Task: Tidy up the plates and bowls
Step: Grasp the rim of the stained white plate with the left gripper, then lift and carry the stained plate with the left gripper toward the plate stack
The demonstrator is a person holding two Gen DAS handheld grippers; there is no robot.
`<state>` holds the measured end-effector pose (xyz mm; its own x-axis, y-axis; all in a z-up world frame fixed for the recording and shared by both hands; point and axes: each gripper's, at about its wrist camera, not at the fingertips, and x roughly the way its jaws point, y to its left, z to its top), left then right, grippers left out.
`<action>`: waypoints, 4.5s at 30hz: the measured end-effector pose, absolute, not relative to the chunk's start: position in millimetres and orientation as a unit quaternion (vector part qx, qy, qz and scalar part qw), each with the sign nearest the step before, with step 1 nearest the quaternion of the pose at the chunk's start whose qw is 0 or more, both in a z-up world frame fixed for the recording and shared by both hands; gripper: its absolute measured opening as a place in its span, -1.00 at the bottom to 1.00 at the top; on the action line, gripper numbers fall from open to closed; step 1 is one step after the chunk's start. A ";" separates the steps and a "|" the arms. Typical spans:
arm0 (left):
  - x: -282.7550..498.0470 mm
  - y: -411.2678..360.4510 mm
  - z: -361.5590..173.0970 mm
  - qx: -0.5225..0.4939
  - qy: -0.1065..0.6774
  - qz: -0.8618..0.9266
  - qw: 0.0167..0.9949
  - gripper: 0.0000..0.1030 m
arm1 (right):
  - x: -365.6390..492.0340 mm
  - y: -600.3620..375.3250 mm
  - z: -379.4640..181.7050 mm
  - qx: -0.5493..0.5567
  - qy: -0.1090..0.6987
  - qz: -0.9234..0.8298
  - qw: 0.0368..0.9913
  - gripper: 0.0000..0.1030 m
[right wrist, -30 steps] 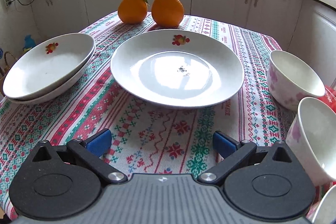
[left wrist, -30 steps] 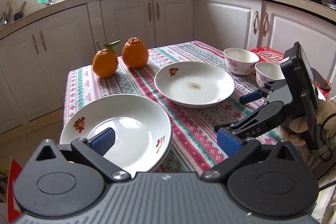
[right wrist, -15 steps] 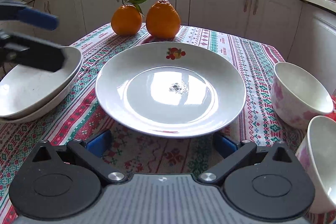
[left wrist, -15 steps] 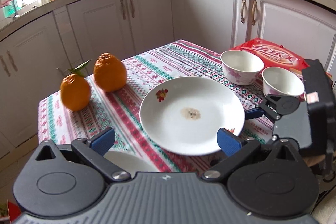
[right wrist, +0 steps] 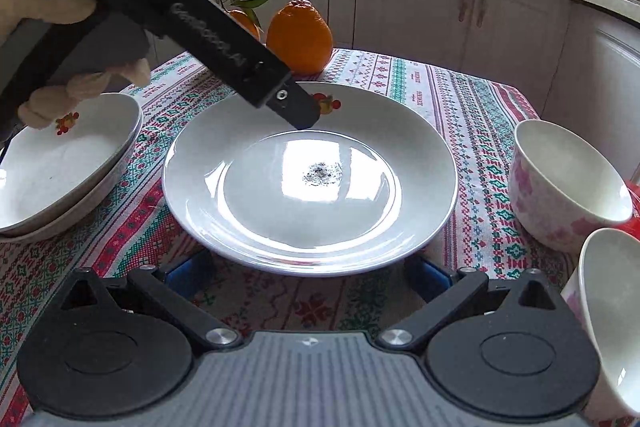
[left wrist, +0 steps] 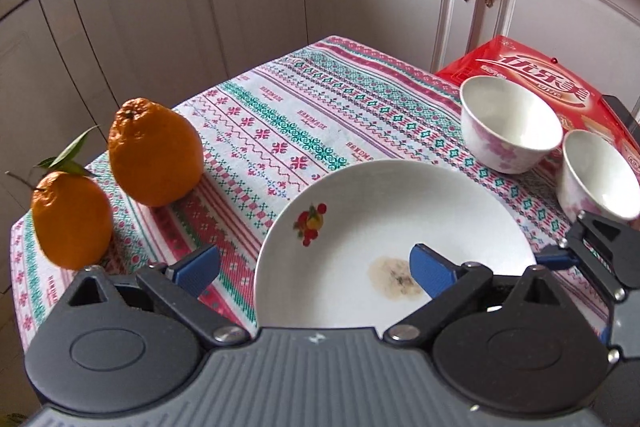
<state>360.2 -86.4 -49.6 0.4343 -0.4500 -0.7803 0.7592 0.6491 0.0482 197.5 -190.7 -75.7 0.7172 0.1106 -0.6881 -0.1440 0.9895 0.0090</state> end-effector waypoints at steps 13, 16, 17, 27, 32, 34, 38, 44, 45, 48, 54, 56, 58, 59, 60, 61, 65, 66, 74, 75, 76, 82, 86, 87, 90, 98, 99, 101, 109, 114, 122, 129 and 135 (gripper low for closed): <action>392.8 -110.9 -68.9 0.216 0.448 -0.399 0.771 0.62 | 198.1 -192.0 -75.0 -0.021 0.366 0.071 0.928 0.94; 397.4 -113.6 -70.7 0.222 0.455 -0.400 0.764 0.60 | 198.0 -191.2 -75.1 -0.022 0.365 0.072 0.928 0.93; 398.6 -114.1 -71.0 0.222 0.458 -0.402 0.761 0.58 | 198.3 -191.1 -75.2 -0.022 0.365 0.072 0.928 0.93; 402.0 -120.9 -72.6 0.229 0.468 -0.415 0.746 0.48 | 200.0 -189.9 -75.6 -0.022 0.364 0.073 0.928 0.91; 402.3 -121.5 -71.8 0.234 0.468 -0.417 0.743 0.47 | 200.4 -189.8 -75.1 -0.023 0.365 0.074 0.928 0.90; 401.4 -121.0 -71.3 0.236 0.467 -0.419 0.742 0.47 | 200.4 -189.8 -74.5 -0.025 0.365 0.074 0.928 0.89; 397.9 -119.1 -70.3 0.242 0.463 -0.423 0.740 0.47 | 198.9 -189.0 -73.7 -0.032 0.367 0.072 0.927 0.89; 394.5 -114.3 -68.8 0.238 0.463 -0.427 0.739 0.46 | 196.4 -190.2 -72.5 -0.037 0.370 0.076 0.925 0.89; 393.5 -113.7 -68.2 0.238 0.463 -0.428 0.739 0.46 | 196.2 -190.0 -71.9 -0.037 0.371 0.077 0.925 0.89; 390.2 -111.2 -65.1 0.237 0.461 -0.429 0.740 0.46 | 193.6 -190.2 -70.0 -0.041 0.371 0.079 0.924 0.89; 381.3 -104.4 -54.3 0.231 0.453 -0.428 0.747 0.46 | 187.9 -188.9 -62.4 -0.049 0.368 0.085 0.925 0.89; 378.0 -102.1 -51.1 0.230 0.450 -0.426 0.750 0.46 | 186.1 -188.5 -58.7 -0.051 0.365 0.088 0.925 0.89; 373.7 -98.8 -46.9 0.229 0.447 -0.425 0.753 0.46 | 184.0 -187.5 -55.3 -0.053 0.363 0.091 0.926 0.89; 372.1 -96.8 -45.1 0.226 0.445 -0.424 0.755 0.46 | 182.8 -187.0 -53.9 -0.054 0.362 0.092 0.926 0.89; 370.5 -94.5 -43.0 0.222 0.444 -0.424 0.757 0.46 | 181.2 -186.3 -52.3 -0.054 0.361 0.094 0.926 0.89; 368.9 -92.6 -41.2 0.220 0.444 -0.423 0.759 0.46 | 180.0 -185.7 -50.9 -0.055 0.360 0.096 0.926 0.89; 360.7 -84.3 -34.0 0.216 0.440 -0.416 0.766 0.46 | 174.6 -182.4 -45.0 -0.060 0.356 0.105 0.927 0.89; 358.8 -82.0 -31.9 0.215 0.438 -0.414 0.768 0.46 | 173.6 -181.4 -43.5 -0.061 0.354 0.108 0.927 0.89; 344.7 -59.6 -21.3 0.201 0.434 -0.397 0.783 0.46 | 164.1 -169.1 -33.9 -0.070 0.344 0.132 0.927 0.89; 342.8 -56.2 -20.5 0.199 0.434 -0.395 0.785 0.46 | 162.6 -167.5 -33.4 -0.071 0.343 0.135 0.927 0.89; 341.3 -53.2 -19.8 0.197 0.434 -0.392 0.786 0.46 | 161.8 -165.7 -32.7 -0.073 0.342 0.138 0.927 0.89; 331.8 -33.1 -13.8 0.184 0.434 -0.379 0.797 0.46 | 157.5 -152.7 -27.7 -0.085 0.337 0.155 0.925 0.89; 326.5 -18.6 -11.2 0.175 0.434 -0.368 0.804 0.46 | 154.8 -143.8 -24.2 -0.088 0.334 0.169 0.923 0.89; 325.4 -15.1 -11.0 0.172 0.434 -0.365 0.805 0.46 | 154.3 -141.0 -23.7 -0.089 0.334 0.173 0.922 0.89; 320.8 -1.2 -11.4 0.162 0.436 -0.356 0.810 0.46 | 154.5 -133.0 -23.3 -0.095 0.334 0.185 0.919 0.89; 310.1 35.7 -10.8 0.136 0.438 -0.329 0.826 0.46 | 156.1 -110.9 -21.0 -0.110 0.333 0.220 0.910 0.89; 309.1 40.2 -11.0 0.133 0.438 -0.326 0.827 0.46 | 156.3 -108.2 -21.0 -0.110 0.334 0.225 0.909 0.89; 307.4 49.1 -11.8 0.127 0.440 -0.319 0.830 0.46 | 157.6 -103.7 -21.4 -0.111 0.334 0.234 0.906 0.89; 302.9 74.9 -20.5 0.104 0.449 -0.300 0.835 0.46 | 155.1 -84.7 -21.9 -0.126 0.335 0.253 0.899 0.89; 301.8 85.5 -26.5 0.089 0.453 -0.295 0.837 0.46 | 155.1 -80.1 -22.2 -0.132 0.336 0.256 0.897 0.89; 302.4 94.0 -36.3 0.069 0.454 -0.294 0.838 0.46 | 157.5 -76.3 -22.9 -0.143 0.331 0.255 0.897 0.89; 304.4 98.7 -44.6 0.059 0.456 -0.289 0.839 0.47 | 157.5 -71.8 -22.8 -0.153 0.327 0.255 0.897 0.89; 306.7 103.3 -48.8 0.053 0.461 -0.283 0.839 0.47 | 159.4 -69.0 -22.1 -0.152 0.327 0.259 0.896 0.89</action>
<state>306.7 103.3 -48.8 0.4140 -0.4266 -0.8041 0.5238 0.8341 -0.1729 159.4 -69.0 -22.1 0.6514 0.3651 -0.6651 -0.5640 0.8194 -0.1027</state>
